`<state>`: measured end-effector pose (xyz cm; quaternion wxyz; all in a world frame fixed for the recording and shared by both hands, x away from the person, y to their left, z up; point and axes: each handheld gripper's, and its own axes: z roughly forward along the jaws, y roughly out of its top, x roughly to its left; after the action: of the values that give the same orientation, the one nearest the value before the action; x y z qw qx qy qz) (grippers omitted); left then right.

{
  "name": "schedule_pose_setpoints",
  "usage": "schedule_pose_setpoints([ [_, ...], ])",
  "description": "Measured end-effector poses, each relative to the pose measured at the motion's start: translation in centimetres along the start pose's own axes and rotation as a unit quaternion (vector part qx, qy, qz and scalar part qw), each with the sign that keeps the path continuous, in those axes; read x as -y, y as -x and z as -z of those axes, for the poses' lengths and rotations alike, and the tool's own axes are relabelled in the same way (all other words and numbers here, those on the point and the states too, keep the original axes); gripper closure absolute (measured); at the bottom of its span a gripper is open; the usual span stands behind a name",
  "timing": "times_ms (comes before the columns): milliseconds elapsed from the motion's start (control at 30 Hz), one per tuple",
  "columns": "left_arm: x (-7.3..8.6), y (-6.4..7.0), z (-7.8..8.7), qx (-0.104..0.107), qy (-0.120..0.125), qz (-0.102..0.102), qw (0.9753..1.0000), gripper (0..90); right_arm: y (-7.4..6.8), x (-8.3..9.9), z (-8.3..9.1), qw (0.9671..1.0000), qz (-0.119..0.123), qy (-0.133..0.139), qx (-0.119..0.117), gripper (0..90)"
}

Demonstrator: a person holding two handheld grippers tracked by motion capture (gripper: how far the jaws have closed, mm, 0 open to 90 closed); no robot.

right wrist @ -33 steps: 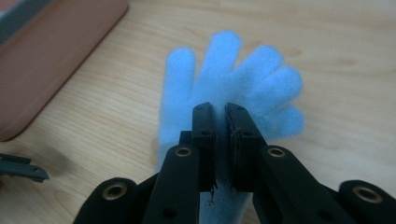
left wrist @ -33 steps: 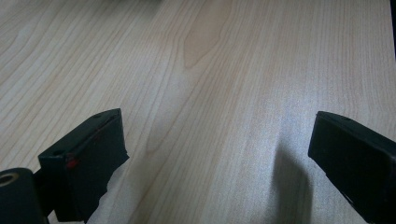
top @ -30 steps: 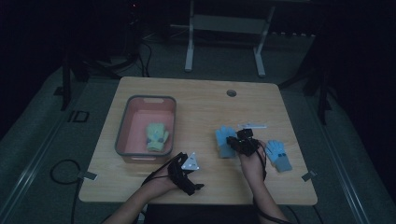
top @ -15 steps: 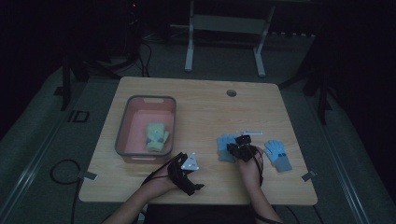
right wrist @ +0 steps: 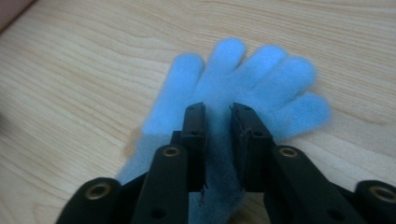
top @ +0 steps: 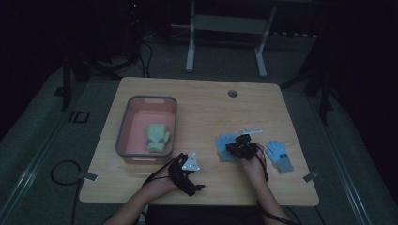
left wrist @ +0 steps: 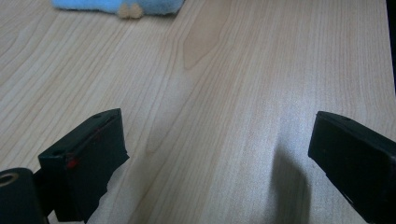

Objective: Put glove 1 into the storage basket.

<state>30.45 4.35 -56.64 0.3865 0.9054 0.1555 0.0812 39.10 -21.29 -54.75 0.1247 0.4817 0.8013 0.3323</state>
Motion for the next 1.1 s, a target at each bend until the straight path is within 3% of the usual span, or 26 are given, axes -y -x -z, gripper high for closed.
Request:
schedule_pose_setpoints([
  [200, 0.0, 0.0, 0.1, 0.001, 0.002, 0.000, 1.0000, 4.4, 0.2, -0.7, 1.4, 0.9997, 0.022, 0.009, -0.004, 69.3],
  [433, 0.0, 0.0, 0.0, -0.001, 0.002, 0.000, 1.0000, 4.4, 2.2, -1.4, 4.6, 0.9973, 0.062, 0.035, -0.017, 66.4],
  [700, 0.0, 0.0, 0.0, -0.001, 0.000, -0.002, 1.0000, 4.5, 5.7, -0.6, 7.6, 0.9969, 0.051, 0.056, -0.020, 67.7],
  [1100, 0.0, 0.1, -0.1, 0.000, 0.000, -0.002, 1.0000, 4.5, 10.6, 2.4, 10.0, 0.9983, 0.038, 0.043, 0.005, 68.2],
])
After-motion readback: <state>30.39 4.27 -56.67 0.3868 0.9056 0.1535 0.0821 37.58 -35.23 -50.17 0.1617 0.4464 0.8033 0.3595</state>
